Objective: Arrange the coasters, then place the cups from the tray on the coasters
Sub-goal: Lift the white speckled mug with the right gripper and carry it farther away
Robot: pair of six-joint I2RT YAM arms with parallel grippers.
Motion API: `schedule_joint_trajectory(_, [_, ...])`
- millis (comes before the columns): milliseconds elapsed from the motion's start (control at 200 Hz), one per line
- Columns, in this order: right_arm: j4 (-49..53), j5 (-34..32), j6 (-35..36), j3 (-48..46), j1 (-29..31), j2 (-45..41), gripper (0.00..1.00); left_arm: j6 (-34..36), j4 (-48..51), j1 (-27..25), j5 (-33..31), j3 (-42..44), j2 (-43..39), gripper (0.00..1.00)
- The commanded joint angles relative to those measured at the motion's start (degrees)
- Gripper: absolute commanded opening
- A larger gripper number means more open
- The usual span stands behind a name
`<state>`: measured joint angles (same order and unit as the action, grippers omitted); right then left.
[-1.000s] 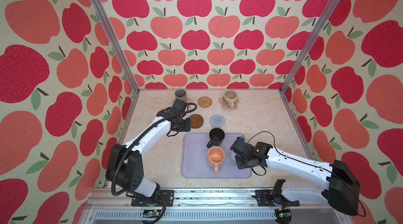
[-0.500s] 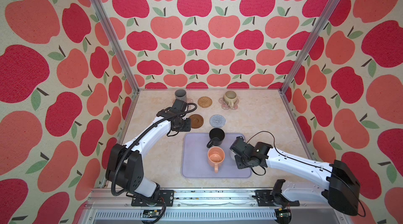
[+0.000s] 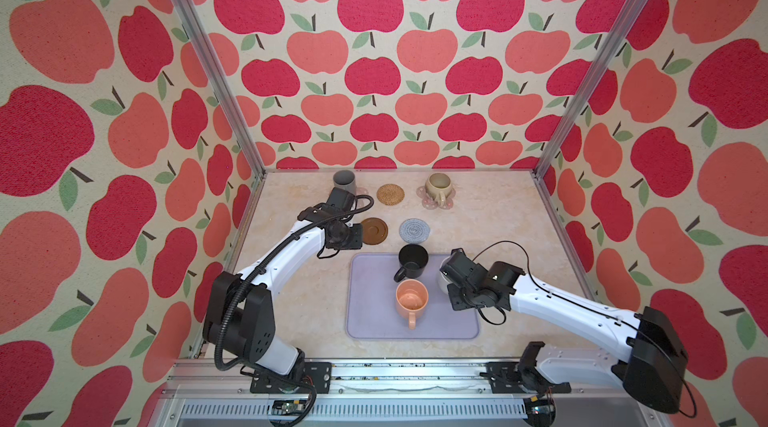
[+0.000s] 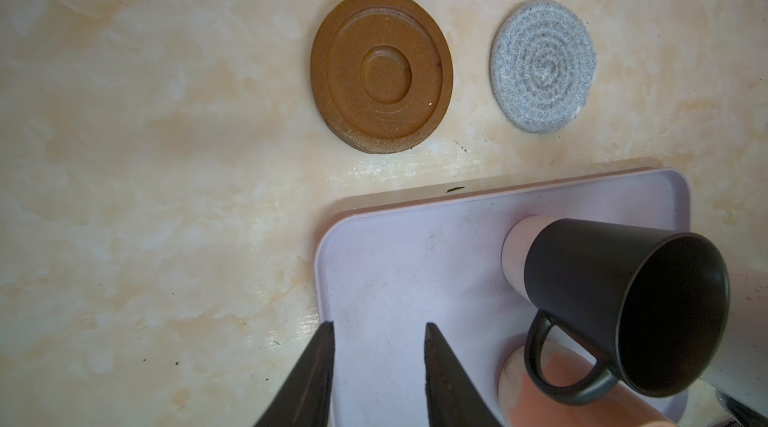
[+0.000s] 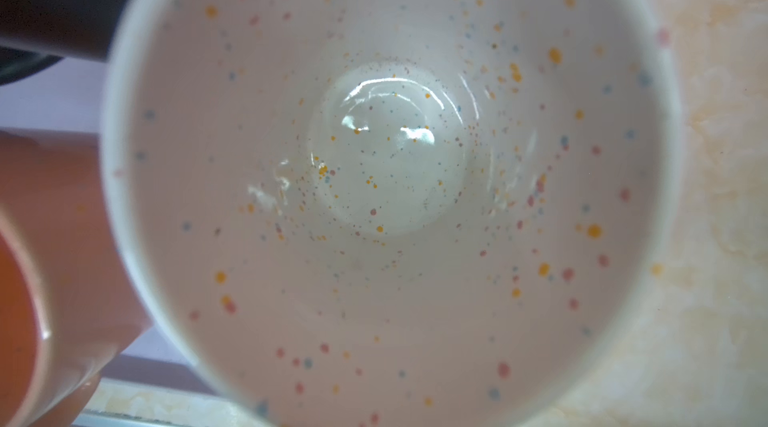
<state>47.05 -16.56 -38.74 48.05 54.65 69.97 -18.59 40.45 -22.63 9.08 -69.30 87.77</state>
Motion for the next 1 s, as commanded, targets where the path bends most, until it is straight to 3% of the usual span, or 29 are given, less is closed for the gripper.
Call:
schedule_joint_trajectory(0, [-0.18, -3.30, 2.74, 3.57, -1.65, -1.34, 0.00, 0.09, 0.86, 0.56, 0.84, -1.93, 0.96, 0.38])
schedule_joint_trajectory(310, [-2.28, -2.31, 8.74, 8.45, -7.37, 1.17, 0.00, 0.67, 1.72, 1.76, 1.64, -4.81, 2.40, 0.38])
schedule_joint_trajectory(996, [-6.22, 3.89, 18.90, 30.04, -15.79, 21.08, 0.00, 2.52, 4.72, 5.94, 3.02, -10.58, 5.96, 0.38])
